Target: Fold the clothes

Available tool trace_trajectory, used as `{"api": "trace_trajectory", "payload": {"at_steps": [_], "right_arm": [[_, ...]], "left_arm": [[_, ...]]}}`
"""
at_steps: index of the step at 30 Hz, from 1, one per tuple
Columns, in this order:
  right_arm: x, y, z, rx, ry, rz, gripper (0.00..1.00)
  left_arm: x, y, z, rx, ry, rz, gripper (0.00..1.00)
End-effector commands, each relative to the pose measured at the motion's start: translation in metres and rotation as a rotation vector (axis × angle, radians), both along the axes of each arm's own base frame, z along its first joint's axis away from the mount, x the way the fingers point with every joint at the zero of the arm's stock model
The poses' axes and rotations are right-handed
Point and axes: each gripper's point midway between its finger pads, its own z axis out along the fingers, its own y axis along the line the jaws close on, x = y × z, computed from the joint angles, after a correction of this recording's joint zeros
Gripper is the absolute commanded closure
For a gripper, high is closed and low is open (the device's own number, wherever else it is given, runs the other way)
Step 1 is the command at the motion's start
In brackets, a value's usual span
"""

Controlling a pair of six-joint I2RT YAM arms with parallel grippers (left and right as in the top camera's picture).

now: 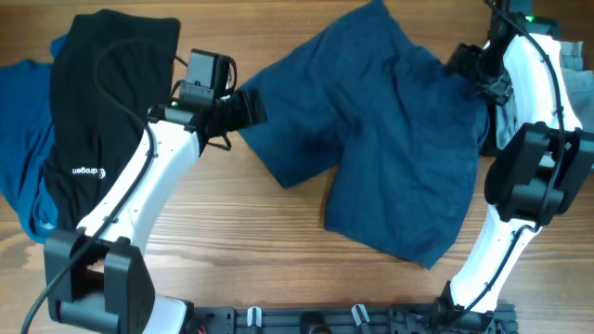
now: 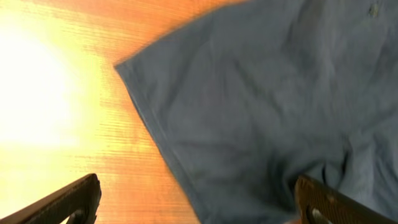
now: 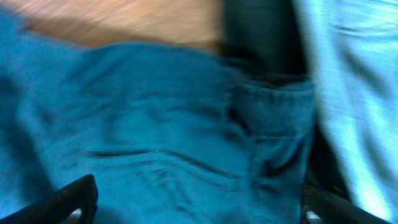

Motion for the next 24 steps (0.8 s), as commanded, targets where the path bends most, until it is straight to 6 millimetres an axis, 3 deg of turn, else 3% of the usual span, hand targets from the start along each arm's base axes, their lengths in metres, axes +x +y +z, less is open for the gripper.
{"api": "trace_trajectory", "payload": {"at_steps": [1,6,13,16,18,20,21,23,24], "right_arm": [[0.015,0.040,0.042,0.115,-0.142,0.217,0.01],[0.016,0.058,0.068,0.083,-0.202,0.302,0.00],[0.017,0.066,0.071,0.084,-0.206,0.319,0.01],[0.017,0.066,0.071,0.084,-0.206,0.319,0.01],[0.017,0.066,0.071,0.084,-0.207,0.319,0.00],[0.017,0.066,0.071,0.083,-0.210,0.319,0.01],[0.018,0.066,0.071,0.083,-0.211,0.319,0.01],[0.018,0.066,0.071,0.082,-0.213,0.319,0.01],[0.018,0.066,0.071,0.082,-0.214,0.319,0.00]], "left_arm": [[0.031,0.025,-0.011,0.123,-0.073,-0.002,0.00],[0.055,0.042,-0.057,0.170,-0.049,-0.043,0.00],[0.073,0.038,-0.099,0.196,-0.059,-0.134,0.01],[0.076,0.037,-0.117,0.197,-0.044,-0.136,0.10],[0.077,0.036,-0.127,0.195,-0.036,-0.138,0.18],[0.077,0.036,-0.134,0.188,-0.027,-0.124,0.51],[0.077,0.036,-0.134,0.181,-0.024,-0.113,0.61],[0.078,0.036,-0.134,0.178,-0.025,-0.109,0.70],[0.078,0.036,-0.134,0.178,-0.025,-0.109,0.80]]}}
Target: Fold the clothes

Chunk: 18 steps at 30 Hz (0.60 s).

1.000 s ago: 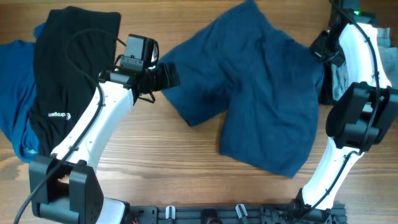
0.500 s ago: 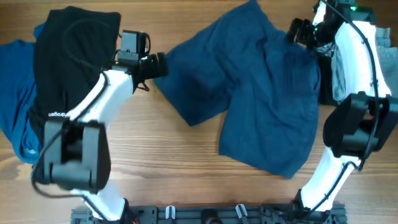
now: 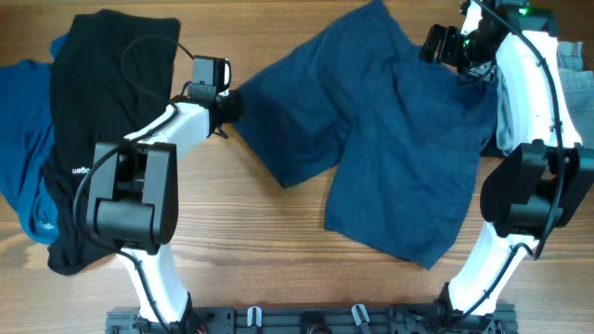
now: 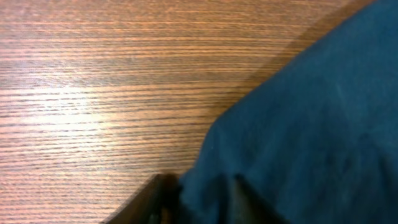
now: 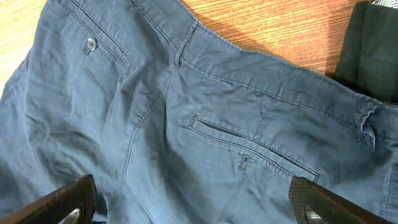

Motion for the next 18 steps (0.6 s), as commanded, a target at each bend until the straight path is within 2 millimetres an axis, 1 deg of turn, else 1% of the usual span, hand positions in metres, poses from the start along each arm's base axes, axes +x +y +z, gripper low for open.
{"api": "trace_trajectory", "payload": {"at_steps": [1,2,4,8,11,14,16,18], "right_arm": [[0.003,0.002,0.013,0.005,-0.039,0.024,0.01],[0.004,0.002,0.013,0.004,-0.041,0.024,0.00],[0.005,0.002,0.013,0.004,-0.046,0.024,0.01],[0.008,0.002,0.015,0.003,-0.061,0.023,0.01],[0.013,0.002,0.017,0.001,-0.081,0.023,0.01],[0.017,0.004,0.019,0.000,-0.098,0.028,0.01],[0.019,0.007,0.020,-0.001,-0.110,0.033,0.01],[0.023,0.011,0.022,-0.003,-0.129,0.042,0.01]], "left_arm": [[0.001,-0.002,-0.008,-0.016,0.014,0.006,0.90],[0.002,-0.002,-0.007,-0.016,0.006,0.006,0.96],[0.009,0.001,-0.002,-0.006,-0.028,0.017,0.96],[0.038,0.019,0.020,0.061,-0.180,0.091,0.96],[0.064,0.039,0.047,0.086,-0.328,0.164,0.96],[0.085,0.057,0.075,0.067,-0.463,0.207,0.96],[0.095,0.069,0.092,0.058,-0.526,0.231,0.96],[0.108,0.086,0.117,0.053,-0.608,0.265,0.96]]}}
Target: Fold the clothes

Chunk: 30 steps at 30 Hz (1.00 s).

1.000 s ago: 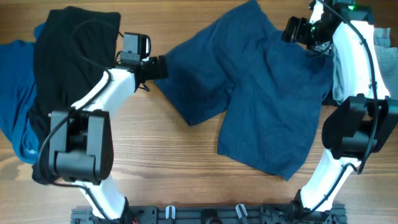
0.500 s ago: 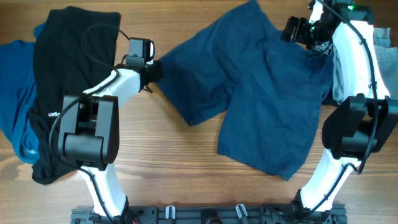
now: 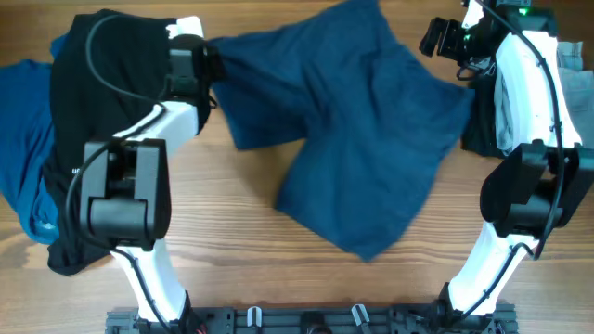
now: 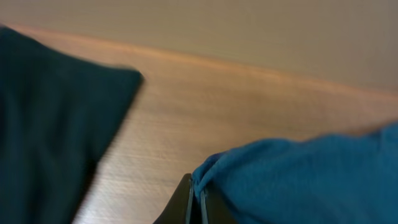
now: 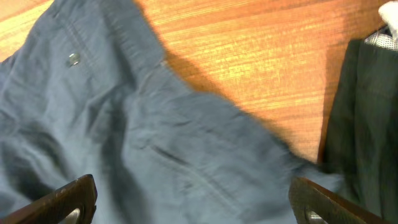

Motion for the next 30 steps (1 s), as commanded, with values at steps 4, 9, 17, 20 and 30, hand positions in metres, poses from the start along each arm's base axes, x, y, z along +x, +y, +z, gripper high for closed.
{"api": "trace_trajectory", "payload": {"at_steps": [4,9,17,20,30], "right_arm": [[0.011,0.019,0.017,0.002,-0.072,0.056,0.00],[0.006,0.020,0.016,0.003,-0.055,0.056,0.00],[-0.031,0.022,0.070,0.000,-0.075,0.058,0.00],[-0.058,0.023,0.099,0.010,-0.080,0.040,0.01],[-0.140,0.037,0.125,0.000,0.044,0.102,0.01]], "left_arm": [[0.033,0.049,0.062,0.003,-0.191,0.105,0.16],[0.019,0.015,0.059,-0.021,-0.085,0.007,0.00],[-0.119,-0.092,0.086,-0.035,0.329,-0.218,0.00],[-0.176,-0.115,0.080,-0.073,0.490,-0.214,0.00],[-0.290,-0.115,-0.004,-0.141,0.928,-0.033,0.00]]}}
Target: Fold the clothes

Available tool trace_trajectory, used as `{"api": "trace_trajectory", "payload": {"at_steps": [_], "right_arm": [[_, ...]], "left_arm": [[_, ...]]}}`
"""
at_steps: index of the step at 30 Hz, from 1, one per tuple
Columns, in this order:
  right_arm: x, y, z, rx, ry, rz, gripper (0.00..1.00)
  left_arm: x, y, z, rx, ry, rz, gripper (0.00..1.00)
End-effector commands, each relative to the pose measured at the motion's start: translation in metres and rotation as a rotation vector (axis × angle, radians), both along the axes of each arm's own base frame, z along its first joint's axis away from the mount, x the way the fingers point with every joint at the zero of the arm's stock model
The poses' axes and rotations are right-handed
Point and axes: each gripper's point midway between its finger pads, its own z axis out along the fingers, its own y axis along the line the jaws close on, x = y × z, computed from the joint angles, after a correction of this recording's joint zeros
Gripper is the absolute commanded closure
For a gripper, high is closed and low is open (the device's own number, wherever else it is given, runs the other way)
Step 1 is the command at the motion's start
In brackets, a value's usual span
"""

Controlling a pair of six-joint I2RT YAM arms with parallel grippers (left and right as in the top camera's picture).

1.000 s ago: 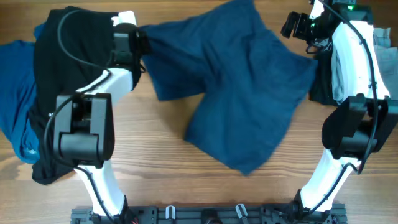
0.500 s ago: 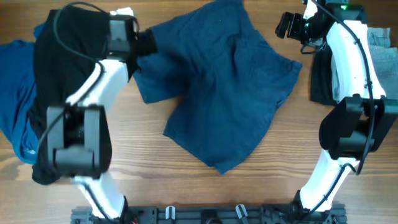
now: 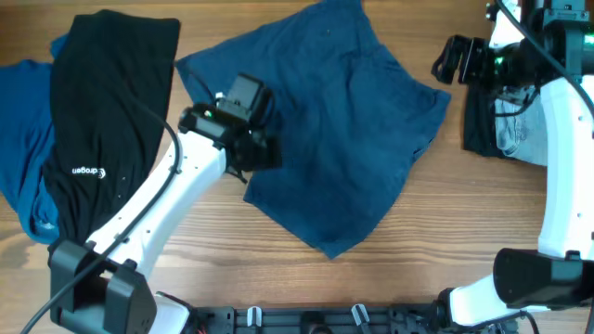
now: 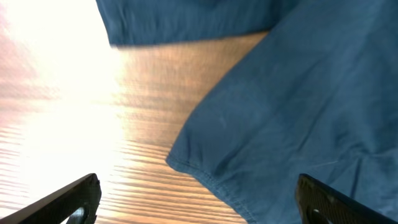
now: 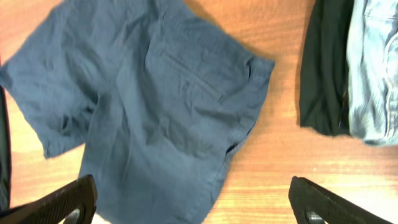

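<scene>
Dark blue shorts (image 3: 325, 121) lie spread on the wooden table, waistband toward the right, one leg hem toward the front. My left gripper (image 3: 263, 153) hangs open over the shorts' front left edge. In its wrist view the hem (image 4: 205, 177) lies between the wide-apart fingertips (image 4: 71, 199), with bare wood to the left. My right gripper (image 3: 447, 59) is open and high above the table's right side. Its wrist view takes in the whole shorts (image 5: 155, 99) with a back pocket showing. Neither gripper holds anything.
A black garment (image 3: 107, 111) lies over a blue one (image 3: 23, 130) at the left. At the right edge lie a black garment (image 3: 478, 121) and pale denim (image 3: 520, 125), also seen as black cloth (image 5: 323, 68) and denim (image 5: 376, 68).
My left gripper has let go of the shorts' leg and now stands open over their front left edge. The shorts lie flatter. My right gripper is higher and further right.
First my left gripper was open beside the shorts' left leg and the right one low over the waistband. Then the left was shut on the leg's edge, then held it far left near the black garment. Now the shorts lie shifted left and both grippers are open.
</scene>
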Motion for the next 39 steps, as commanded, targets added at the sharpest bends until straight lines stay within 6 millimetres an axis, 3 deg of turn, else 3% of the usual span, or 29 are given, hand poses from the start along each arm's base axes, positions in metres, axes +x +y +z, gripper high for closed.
{"api": "trace_trajectory", "payload": {"at_steps": [1,6,11,14,15,19,21,23,26,29,33,39], "right_arm": [[-0.002,0.008,0.001,-0.011,-0.006,0.061,0.01],[0.003,0.011,0.004,-0.012,-0.030,0.068,0.01],[0.006,0.013,0.005,-0.013,-0.044,0.073,0.03],[0.007,0.012,0.006,-0.013,-0.048,0.072,0.03],[0.008,0.012,0.006,-0.013,-0.052,0.072,0.03],[0.008,0.012,0.007,-0.014,-0.055,0.072,0.03],[0.009,0.012,0.007,-0.014,-0.058,0.072,0.03],[0.009,0.012,0.007,-0.014,-0.058,0.072,0.03],[0.009,0.012,0.007,-0.015,-0.059,0.073,0.03],[0.013,0.012,0.008,-0.015,-0.074,0.072,0.02],[0.018,0.012,0.010,-0.017,-0.093,0.072,0.01],[0.031,0.007,-0.007,-0.041,-0.096,0.057,0.01]], "left_arm": [[-0.021,-0.010,-0.040,-0.034,0.067,0.029,0.00],[-0.032,-0.010,-0.086,-0.050,0.047,-0.008,0.02],[-0.025,-0.013,-0.105,-0.090,-0.033,-0.009,0.11],[-0.025,-0.011,-0.110,-0.087,-0.045,-0.007,0.46],[-0.026,-0.011,-0.112,-0.089,-0.046,-0.007,0.54],[-0.038,-0.005,-0.123,-0.075,-0.019,-0.006,0.57],[-0.043,-0.001,-0.127,-0.062,-0.004,-0.004,0.76],[-0.043,0.016,-0.129,0.011,-0.014,0.022,0.96],[-0.033,0.051,-0.125,0.170,-0.072,0.080,0.96],[-0.009,0.087,-0.112,0.309,-0.196,0.172,0.96],[0.023,0.111,-0.101,0.281,-0.309,0.303,0.96],[0.054,0.171,-0.084,0.255,-0.433,0.523,0.96]]}}
